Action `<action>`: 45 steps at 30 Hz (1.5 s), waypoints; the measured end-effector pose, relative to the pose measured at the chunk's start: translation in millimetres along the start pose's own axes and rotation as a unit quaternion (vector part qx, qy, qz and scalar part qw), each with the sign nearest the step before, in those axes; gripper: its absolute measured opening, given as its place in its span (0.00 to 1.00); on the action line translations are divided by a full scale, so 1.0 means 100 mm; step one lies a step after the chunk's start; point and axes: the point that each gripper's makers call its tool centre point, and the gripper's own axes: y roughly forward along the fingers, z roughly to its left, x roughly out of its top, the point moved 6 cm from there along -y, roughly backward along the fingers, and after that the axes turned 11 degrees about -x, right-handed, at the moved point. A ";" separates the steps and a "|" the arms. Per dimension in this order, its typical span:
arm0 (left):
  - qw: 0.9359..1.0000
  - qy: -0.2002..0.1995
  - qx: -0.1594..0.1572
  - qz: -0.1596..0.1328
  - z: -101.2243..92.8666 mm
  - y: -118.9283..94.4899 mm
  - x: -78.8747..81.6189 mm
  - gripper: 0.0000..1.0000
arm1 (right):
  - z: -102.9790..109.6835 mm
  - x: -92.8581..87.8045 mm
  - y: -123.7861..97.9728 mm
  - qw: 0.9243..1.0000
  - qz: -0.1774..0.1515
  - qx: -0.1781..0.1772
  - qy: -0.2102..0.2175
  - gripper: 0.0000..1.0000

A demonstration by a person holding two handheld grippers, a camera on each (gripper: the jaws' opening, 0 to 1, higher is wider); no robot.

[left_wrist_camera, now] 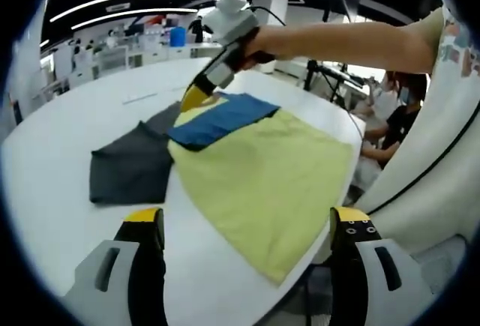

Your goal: Fold the garment on the visible template until the final outline fits inside the template.

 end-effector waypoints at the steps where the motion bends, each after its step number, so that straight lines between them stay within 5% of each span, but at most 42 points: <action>1: 1.000 0.000 0.000 -0.001 0.00 0.00 0.00 0.88 | -0.01 0.00 -0.01 1.000 -0.003 -0.001 0.002 0.36; 10: 1.000 0.002 0.006 -0.001 0.03 -0.01 0.03 0.88 | -0.08 -0.06 -0.17 0.999 -0.033 -0.012 0.031 0.50; 23: 1.000 0.005 0.016 0.004 -0.01 0.00 0.07 0.87 | -0.08 -0.14 -0.48 0.994 -0.082 -0.013 0.072 0.56; 45: 0.998 -0.006 0.053 0.013 0.17 -0.04 0.05 0.77 | -0.04 -0.60 -0.93 0.991 -0.099 -0.031 0.080 0.61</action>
